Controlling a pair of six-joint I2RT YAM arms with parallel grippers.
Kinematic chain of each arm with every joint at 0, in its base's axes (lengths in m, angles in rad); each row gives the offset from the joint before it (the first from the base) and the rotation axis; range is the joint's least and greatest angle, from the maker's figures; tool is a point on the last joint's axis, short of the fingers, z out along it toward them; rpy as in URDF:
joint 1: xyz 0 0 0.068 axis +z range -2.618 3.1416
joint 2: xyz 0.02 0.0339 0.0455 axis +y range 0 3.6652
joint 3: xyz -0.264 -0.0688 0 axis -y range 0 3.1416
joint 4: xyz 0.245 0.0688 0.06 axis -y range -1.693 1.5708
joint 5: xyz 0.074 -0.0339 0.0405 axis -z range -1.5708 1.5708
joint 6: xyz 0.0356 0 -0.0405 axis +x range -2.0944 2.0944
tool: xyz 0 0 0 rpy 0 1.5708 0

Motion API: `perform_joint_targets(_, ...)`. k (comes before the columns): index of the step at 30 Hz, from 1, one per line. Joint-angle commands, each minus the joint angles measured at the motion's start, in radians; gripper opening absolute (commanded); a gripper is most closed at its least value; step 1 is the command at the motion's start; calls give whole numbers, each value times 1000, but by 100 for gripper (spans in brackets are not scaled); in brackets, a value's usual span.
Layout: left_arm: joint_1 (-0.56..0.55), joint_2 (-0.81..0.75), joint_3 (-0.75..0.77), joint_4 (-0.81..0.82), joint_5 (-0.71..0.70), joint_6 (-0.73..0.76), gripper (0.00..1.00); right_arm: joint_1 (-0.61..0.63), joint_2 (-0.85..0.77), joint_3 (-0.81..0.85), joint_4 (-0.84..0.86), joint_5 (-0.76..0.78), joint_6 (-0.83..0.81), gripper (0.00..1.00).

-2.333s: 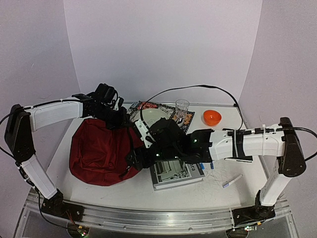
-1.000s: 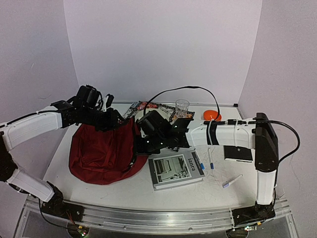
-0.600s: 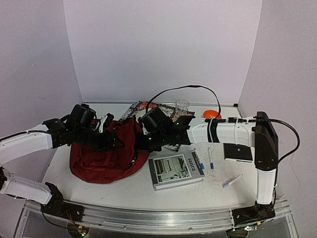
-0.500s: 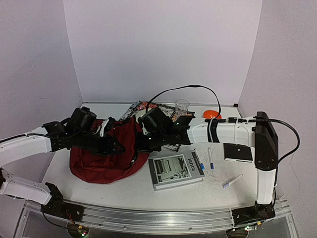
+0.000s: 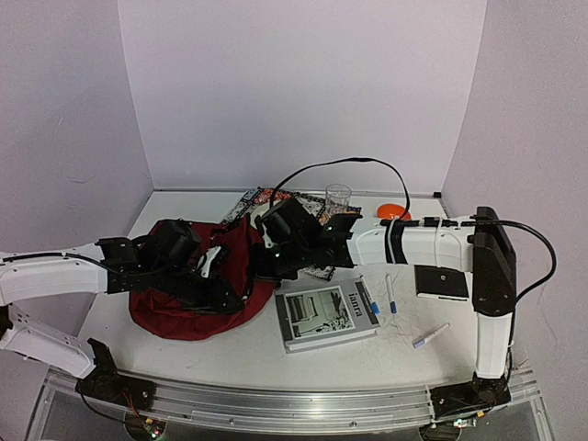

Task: Pack the student bag
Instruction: Pick up the largest pocket of the bag from the student bag, then unzip the largest pocket of the student bag.

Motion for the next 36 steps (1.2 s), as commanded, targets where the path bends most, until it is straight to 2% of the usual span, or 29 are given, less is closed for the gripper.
perform_joint_targets(1,-2,4,5,-28,-94,-32,35,-1,-24,18,49,-16,16,0)
perform_joint_targets(16,-18,78,29,-57,-57,-13,35,-1,-26,1,72,-32,22,0)
perform_joint_targets(19,-24,90,45,-56,-51,-10,29,-1,-26,-2,74,-35,22,0)
perform_joint_targets(24,-24,83,45,-57,-64,-8,0,-1,-27,-8,77,-37,19,0)
perform_joint_targets(32,-22,61,-10,-127,-193,-43,0,-5,-85,-57,77,-34,-9,0)
perform_joint_targets(36,13,47,-36,-188,-250,-54,0,-12,-127,-95,77,-48,-26,0)
